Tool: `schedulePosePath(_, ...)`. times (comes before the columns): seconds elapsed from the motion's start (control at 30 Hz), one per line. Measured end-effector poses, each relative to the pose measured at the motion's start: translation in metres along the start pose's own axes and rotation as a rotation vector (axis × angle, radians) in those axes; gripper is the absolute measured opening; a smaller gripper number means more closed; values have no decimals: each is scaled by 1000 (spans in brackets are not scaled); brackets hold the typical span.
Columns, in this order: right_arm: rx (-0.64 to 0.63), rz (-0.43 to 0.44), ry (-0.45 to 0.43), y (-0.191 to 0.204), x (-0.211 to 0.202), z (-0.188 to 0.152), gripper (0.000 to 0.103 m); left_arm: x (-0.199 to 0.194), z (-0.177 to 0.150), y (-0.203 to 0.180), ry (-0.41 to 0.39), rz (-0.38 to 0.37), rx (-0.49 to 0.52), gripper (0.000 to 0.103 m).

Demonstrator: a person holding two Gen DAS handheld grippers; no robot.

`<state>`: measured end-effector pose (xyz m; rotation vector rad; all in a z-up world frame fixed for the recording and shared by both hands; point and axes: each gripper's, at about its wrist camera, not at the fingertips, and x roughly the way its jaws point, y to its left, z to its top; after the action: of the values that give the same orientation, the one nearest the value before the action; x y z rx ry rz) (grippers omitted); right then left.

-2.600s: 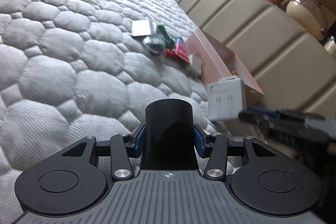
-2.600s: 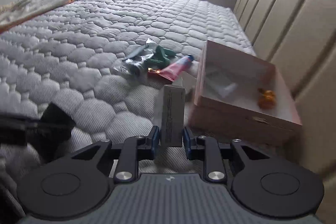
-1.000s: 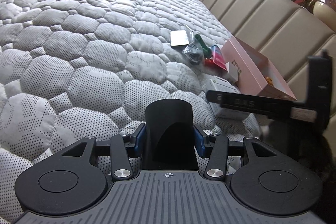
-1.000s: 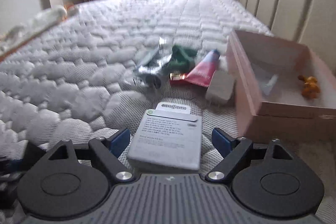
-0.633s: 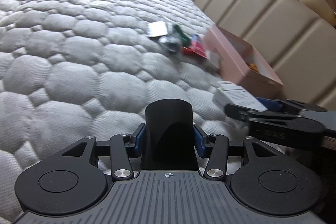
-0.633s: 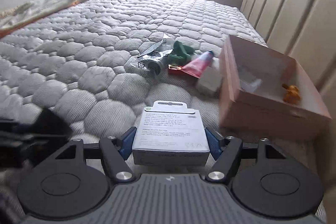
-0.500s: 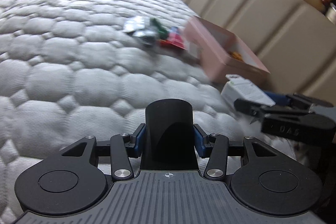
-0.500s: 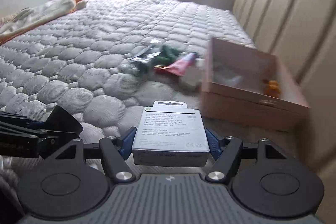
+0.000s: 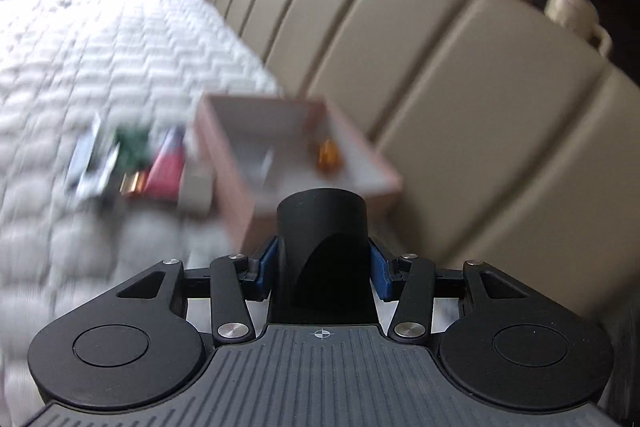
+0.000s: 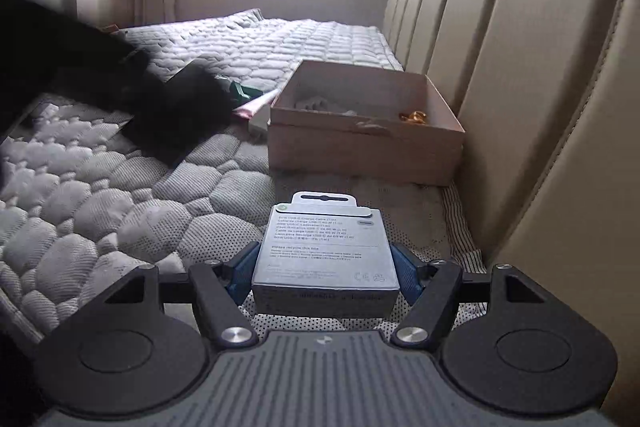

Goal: Organize rigid objects
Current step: 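Carry the white box toward the pink box with the right gripper while the left holds the black object, then lower the black cylinder into the pink box and open the left gripper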

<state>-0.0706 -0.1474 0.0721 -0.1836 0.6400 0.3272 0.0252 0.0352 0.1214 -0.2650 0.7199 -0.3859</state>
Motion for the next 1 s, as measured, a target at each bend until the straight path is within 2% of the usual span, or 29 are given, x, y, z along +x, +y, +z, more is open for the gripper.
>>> schedulePosePath(0.1,-33,8,-45,-1,-6,0,69,33,40,-2,-28,1,-42,51)
schedulePosePath(0.23,-61,24,-104,-5,-10,-4,69,77,72,-4,-67,67,-57,51)
schedulePosePath(0.3,-32,34,-101,-10,-8,-5,69,102,76,-1,-29,76,-61,51)
schedulePosePath(0.43,20,36,-73,-17,-3,-8,69,139,62,0,68,173,-6,52)
schedulePosePath(0.5,35,30,-69,-20,-1,-11,69,141,58,0,59,220,28,52)
schedulePosePath(0.6,46,32,-58,-24,2,-14,65,128,52,6,13,223,13,52)
schedulePosePath(0.7,43,24,-56,-23,6,-13,64,114,50,17,-22,203,1,52)
schedulePosePath(0.87,46,23,-40,-21,13,-10,44,88,49,30,-122,141,-41,52)
schedulePosePath(0.9,46,21,-37,-22,15,-9,41,84,49,32,-125,127,-54,52)
schedulePosePath(1.0,49,0,-24,-25,17,-8,40,73,46,34,-115,122,-76,52)
